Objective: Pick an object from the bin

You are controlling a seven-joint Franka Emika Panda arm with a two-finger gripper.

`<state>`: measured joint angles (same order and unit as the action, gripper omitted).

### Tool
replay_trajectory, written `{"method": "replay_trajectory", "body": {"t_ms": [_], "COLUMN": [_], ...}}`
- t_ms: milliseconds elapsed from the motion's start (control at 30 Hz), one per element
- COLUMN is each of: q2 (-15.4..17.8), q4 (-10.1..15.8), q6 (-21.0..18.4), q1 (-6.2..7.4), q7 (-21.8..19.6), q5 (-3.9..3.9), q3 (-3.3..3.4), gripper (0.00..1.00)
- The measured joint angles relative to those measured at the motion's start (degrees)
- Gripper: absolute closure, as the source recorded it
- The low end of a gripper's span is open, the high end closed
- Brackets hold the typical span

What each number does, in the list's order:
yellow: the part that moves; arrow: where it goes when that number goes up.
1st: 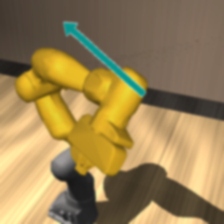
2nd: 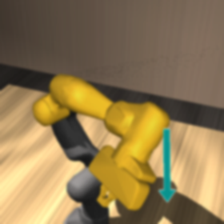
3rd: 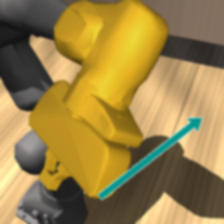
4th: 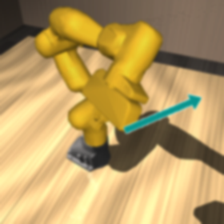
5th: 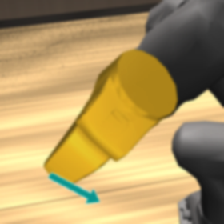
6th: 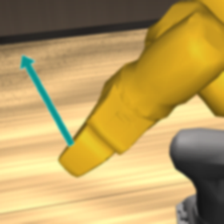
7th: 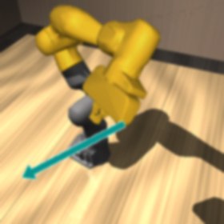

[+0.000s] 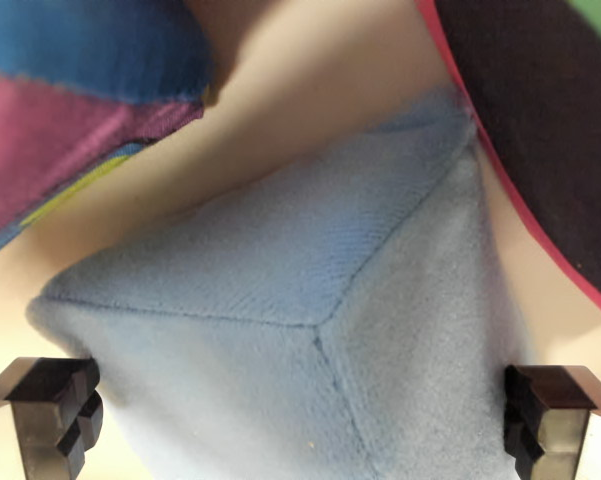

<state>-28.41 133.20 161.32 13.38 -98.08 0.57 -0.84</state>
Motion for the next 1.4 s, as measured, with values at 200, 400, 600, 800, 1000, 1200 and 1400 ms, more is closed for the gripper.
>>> {"method": "replay_trajectory", "body": {"t_ms": [200, 400, 600, 800, 1000, 1200, 1400], "q2": [-0.01, 0.0, 0.0, 0.0, 0.03, 0.25, 1.38], "q4": [0.0, -0.01, -0.04, -0.05, -0.05, 0.0, 0.3], "q6": [0.01, 0.01, 0.03, 0.04, 0.04, -0.06, -0.8], "q1": [0.01, 0.01, 0.03, 0.03, 0.03, 0.03, 0.03], "q7": [0.0, 0.0, 0.0, 0.0, 0.0, 0.0, 0.0], "q5": [0.0, 0.0, 0.0, 0.0, 0.0, 0.0, 0.0], "q3": [0.01, 0.02, 0.02, 0.02, 0.02, 0.02, 0.02], "gripper": [1.0, 1.0, 1.0, 1.0, 1.0, 1.0, 1.0]}}
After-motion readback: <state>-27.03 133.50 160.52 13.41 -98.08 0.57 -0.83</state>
